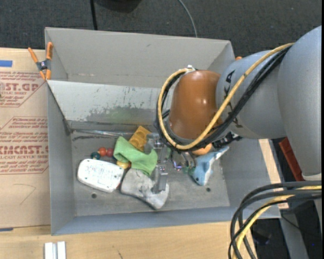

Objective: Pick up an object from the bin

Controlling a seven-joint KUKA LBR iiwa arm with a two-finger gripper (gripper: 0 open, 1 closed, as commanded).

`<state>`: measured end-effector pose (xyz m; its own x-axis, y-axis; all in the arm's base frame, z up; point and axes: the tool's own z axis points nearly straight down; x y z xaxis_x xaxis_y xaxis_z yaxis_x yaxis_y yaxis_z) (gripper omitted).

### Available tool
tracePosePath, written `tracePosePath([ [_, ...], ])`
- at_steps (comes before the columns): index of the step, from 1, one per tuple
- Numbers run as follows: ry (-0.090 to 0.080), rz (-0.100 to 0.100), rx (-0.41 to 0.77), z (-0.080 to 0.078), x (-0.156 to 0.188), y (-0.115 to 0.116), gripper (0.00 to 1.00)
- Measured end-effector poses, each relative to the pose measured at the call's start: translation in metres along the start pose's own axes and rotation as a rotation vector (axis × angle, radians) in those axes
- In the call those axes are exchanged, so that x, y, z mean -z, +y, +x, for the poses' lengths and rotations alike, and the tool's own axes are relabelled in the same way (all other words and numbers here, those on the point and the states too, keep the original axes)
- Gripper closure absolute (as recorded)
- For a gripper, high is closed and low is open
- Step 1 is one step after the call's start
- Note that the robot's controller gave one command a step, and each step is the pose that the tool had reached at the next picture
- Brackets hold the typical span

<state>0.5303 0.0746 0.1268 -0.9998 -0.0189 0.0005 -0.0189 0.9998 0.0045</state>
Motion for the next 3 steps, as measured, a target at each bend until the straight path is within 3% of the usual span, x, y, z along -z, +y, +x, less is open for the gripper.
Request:
tracePosePath([
  [1,-0.001,0.006,0.137,-0.006,-0.013,0.011,0.0],
  [2,-0.004,0.001,0.305,-0.001,-0.04,0.019,0.0],
  [3,0.005,0.007,0.386,0.003,-0.055,0.032,1.0],
])
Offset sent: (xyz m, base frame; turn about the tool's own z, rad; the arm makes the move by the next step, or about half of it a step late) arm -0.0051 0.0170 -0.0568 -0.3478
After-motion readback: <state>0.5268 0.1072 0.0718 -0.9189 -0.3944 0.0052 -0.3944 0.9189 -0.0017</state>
